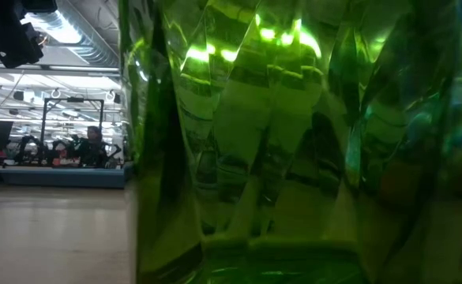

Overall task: Pick and place plate/cup/fork/spoon on tray
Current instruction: Put the green glass on the top right of the blue tray

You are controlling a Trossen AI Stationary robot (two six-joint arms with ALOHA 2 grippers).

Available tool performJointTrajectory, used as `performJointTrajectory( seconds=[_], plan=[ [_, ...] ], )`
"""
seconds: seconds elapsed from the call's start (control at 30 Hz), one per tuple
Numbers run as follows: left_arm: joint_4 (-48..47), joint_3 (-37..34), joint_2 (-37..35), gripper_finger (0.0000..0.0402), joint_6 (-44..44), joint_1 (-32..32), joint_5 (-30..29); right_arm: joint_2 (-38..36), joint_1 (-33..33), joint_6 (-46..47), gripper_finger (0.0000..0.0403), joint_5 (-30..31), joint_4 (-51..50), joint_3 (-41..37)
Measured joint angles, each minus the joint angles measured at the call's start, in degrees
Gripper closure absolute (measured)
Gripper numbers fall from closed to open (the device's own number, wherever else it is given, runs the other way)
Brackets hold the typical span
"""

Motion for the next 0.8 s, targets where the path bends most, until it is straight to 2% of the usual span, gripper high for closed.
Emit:
performJointTrajectory(
  seconds=[0.3, 0.63, 0.8],
  plan=[
    [0.0, 0.0, 0.0, 0.0345, 0.0, 0.0, 0.0, 0.9, 5.3, -3.4, 0.0345, 1.8, -0.2, 0.0],
    [0.0, 0.0, 0.0, 0.0345, 0.0, 0.0, 0.0, 2.1, 7.1, 2.5, 0.0345, 3.4, 2.3, 0.1],
    [0.0, 0.0, 0.0, 0.0345, 0.0, 0.0, 0.0, 3.3, 7.7, 1.1, 0.0345, 3.3, 3.9, 0.0]
  ],
)
